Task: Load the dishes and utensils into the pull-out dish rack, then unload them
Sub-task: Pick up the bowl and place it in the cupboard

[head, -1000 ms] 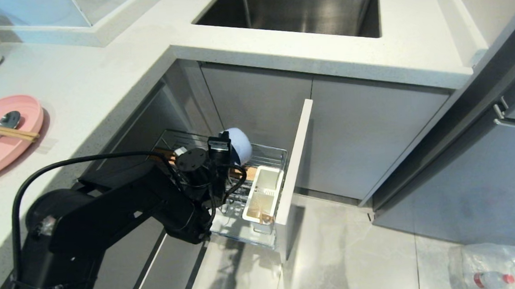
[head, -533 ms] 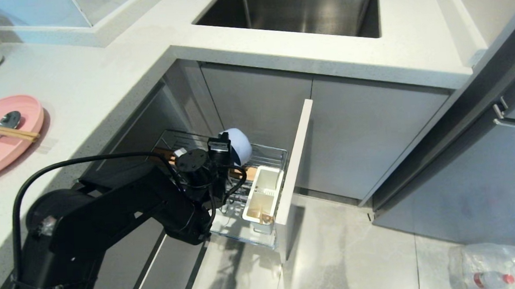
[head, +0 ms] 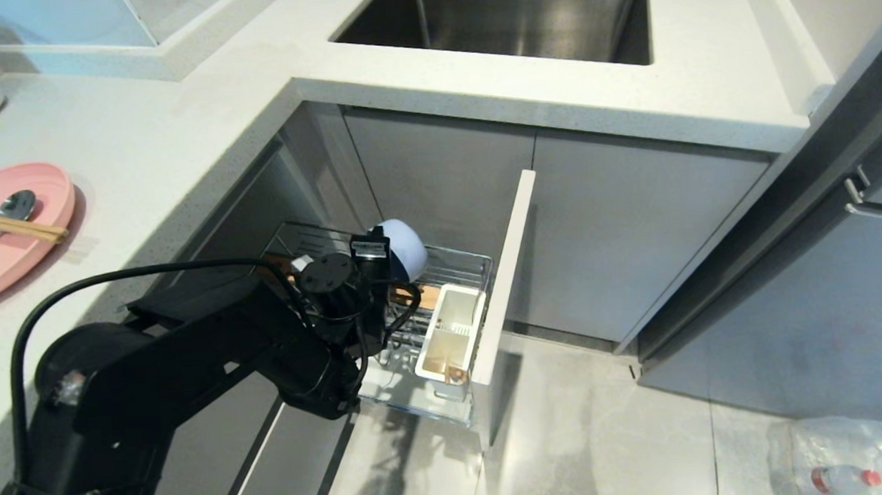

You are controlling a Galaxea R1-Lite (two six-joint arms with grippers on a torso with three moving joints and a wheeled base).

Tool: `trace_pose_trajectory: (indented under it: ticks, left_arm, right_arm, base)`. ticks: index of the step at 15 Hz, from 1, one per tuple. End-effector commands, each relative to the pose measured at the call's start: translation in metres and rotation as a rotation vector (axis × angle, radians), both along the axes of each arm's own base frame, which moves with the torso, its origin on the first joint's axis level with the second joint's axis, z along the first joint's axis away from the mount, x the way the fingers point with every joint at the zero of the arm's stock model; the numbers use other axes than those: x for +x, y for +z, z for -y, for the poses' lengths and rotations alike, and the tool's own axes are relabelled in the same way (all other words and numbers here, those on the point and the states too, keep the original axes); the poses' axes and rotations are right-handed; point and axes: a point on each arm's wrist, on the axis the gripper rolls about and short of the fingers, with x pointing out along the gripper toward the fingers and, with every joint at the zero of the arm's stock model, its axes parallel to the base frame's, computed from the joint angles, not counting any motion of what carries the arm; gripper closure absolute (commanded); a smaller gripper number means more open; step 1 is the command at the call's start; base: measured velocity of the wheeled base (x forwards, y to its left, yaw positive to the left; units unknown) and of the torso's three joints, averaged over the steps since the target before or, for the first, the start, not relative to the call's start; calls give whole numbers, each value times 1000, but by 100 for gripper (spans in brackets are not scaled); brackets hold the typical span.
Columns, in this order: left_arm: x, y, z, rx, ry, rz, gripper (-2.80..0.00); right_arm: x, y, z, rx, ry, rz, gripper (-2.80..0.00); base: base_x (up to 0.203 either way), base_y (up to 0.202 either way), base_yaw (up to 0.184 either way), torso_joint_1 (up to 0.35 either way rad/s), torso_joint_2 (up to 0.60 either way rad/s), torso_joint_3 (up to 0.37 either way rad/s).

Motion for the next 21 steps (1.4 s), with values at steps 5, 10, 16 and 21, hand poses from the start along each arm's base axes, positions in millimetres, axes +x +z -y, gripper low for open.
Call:
trace_pose_trajectory:
  ticks: [5,10,16,21]
  left_arm:
    - [-1,-1,-2,2,5,-31,0]
    - [-1,3,-2,4,5,-23,0]
    - [-2,14,-2,30,12,4,0]
    - [-8,31,-3,28,15,40,0]
  right_arm:
    - [0,0,0,0,0,-1,0]
    - [0,0,0,0,0,-1,0]
    - [0,0,0,0,0,-1,0]
    - [0,0,0,2,0,-1,0]
  base:
    - [0,0,0,0,0,0]
    - [0,0,0,0,0,0]
    - [0,0,0,0,0,0]
    - [0,0,0,0,0,0]
